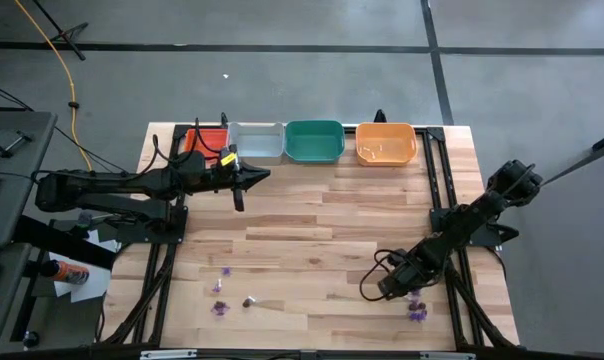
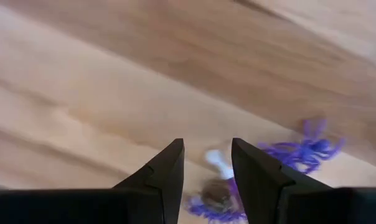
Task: Sort Halloween decoration
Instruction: Put the white bone into the yellow bin
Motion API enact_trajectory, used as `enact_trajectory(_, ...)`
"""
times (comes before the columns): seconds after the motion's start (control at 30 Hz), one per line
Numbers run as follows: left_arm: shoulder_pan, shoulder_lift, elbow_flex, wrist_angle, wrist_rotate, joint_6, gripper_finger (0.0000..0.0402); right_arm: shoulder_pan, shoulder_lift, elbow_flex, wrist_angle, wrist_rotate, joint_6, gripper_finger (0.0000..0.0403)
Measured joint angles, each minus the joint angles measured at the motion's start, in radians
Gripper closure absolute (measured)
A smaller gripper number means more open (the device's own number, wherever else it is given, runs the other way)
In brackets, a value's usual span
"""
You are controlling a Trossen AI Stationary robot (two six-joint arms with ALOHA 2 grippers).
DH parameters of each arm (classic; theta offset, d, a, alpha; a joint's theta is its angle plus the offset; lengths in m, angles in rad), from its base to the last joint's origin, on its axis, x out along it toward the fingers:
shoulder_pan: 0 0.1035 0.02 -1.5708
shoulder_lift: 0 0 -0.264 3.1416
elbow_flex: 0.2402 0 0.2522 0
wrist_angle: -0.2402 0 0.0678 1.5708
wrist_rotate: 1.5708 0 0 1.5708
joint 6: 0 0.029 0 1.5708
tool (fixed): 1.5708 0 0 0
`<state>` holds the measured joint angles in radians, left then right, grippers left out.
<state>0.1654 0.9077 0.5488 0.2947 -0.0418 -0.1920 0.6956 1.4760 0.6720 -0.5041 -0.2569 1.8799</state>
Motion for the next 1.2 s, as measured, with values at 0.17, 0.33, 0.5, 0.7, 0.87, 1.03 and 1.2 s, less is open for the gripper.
enact_trajectory(0.17,0.0,0.0,0.0,-0.013,0.0,-0.018,0.0401,0.015,-0.006,0.001,0.022,-0.014,-0.077,0.0275)
enact_trajectory(0.33,0.0,0.0,0.0,-0.013,0.0,-0.019,0.0401,0.052,-0.006,0.001,0.016,-0.019,-0.119,0.0275)
enact_trajectory(0.5,0.0,0.0,0.0,-0.013,0.0,-0.026,0.0401,0.07,-0.005,0.001,0.016,-0.011,-0.119,0.0275)
enact_trajectory(0.7,0.0,0.0,0.0,-0.013,0.0,-0.042,0.0401,0.083,-0.002,0.001,0.013,0.045,-0.128,0.0275)
enact_trajectory(0.87,0.0,0.0,0.0,-0.013,0.0,-0.043,0.0401,0.089,0.006,0.001,0.004,0.044,-0.135,0.0275)
enact_trajectory(1.03,0.0,0.0,0.0,-0.013,0.0,-0.044,0.0401,0.095,0.028,0.001,0.031,0.033,-0.135,0.0275)
enact_trajectory(1.2,0.0,0.0,0.0,-0.013,0.0,-0.043,0.0401,0.098,0.057,0.005,0.042,0.028,-0.135,0.0275)
